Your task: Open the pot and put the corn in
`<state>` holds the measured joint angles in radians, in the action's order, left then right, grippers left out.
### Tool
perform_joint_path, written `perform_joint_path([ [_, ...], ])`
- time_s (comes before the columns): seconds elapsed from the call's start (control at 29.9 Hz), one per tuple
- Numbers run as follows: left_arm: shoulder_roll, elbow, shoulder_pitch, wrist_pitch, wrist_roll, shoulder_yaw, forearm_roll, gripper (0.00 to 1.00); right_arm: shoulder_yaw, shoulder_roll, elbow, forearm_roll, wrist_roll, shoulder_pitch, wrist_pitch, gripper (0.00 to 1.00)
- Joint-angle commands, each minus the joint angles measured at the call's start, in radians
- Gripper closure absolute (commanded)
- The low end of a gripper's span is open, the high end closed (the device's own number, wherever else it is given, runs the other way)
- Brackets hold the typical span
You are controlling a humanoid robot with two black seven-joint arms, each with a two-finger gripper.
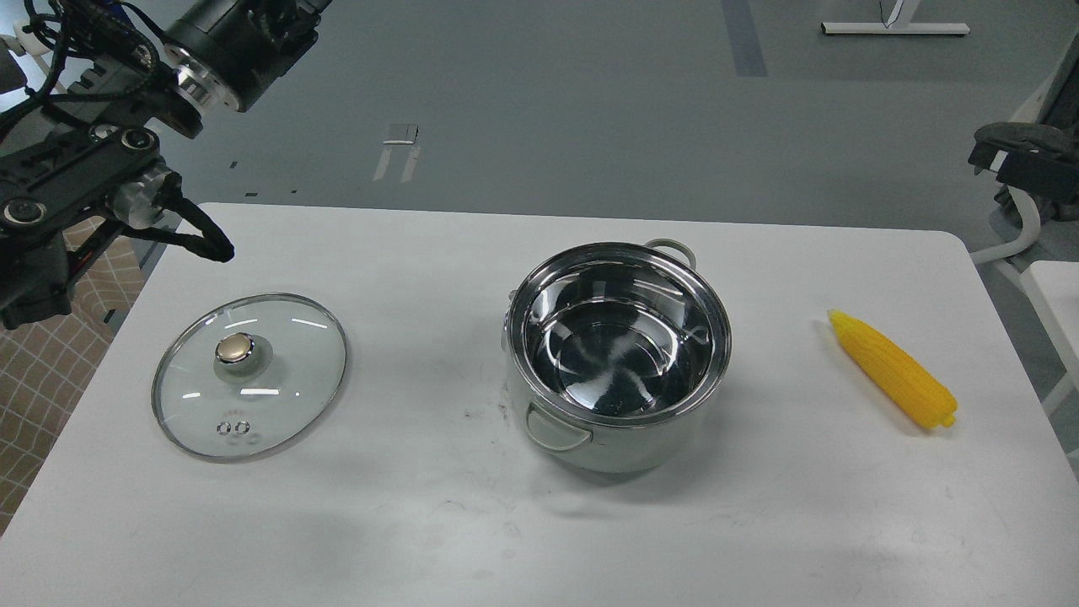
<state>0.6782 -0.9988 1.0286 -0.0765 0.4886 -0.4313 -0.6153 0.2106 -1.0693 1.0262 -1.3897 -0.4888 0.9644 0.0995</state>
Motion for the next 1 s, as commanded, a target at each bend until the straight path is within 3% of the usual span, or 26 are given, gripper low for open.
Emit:
perform_joint_path([
  [0.0, -0.017, -0.004, 0.001, 0.000, 0.000, -0.001, -0.001, 0.04, -0.019, -0.001, 0.000, -0.071, 0.000, -0.097, -0.081, 0.00],
  [0.37, -0.042, -0.015, -0.010, 0.001, 0.000, -0.020, -0.003, 0.04, -0.020, 0.095, -0.052, -0.244, 0.000, -0.240, -0.147, 0.00],
  [0.7, -0.046, -0.015, -0.028, 0.000, 0.000, -0.021, -0.015, 0.04, -0.026, 0.333, -0.274, -0.310, 0.000, -0.242, -0.149, 0.00],
  [0.8, -0.045, -0.015, -0.030, 0.001, 0.000, -0.023, -0.015, 0.04, -0.080, 0.393, -0.336, -0.310, 0.000, -0.233, -0.150, 0.04],
  [0.97, -0.045, -0.015, -0.030, 0.001, 0.000, -0.024, -0.014, 0.04, -0.112, 0.448, -0.414, -0.324, 0.000, -0.228, -0.161, 0.29],
])
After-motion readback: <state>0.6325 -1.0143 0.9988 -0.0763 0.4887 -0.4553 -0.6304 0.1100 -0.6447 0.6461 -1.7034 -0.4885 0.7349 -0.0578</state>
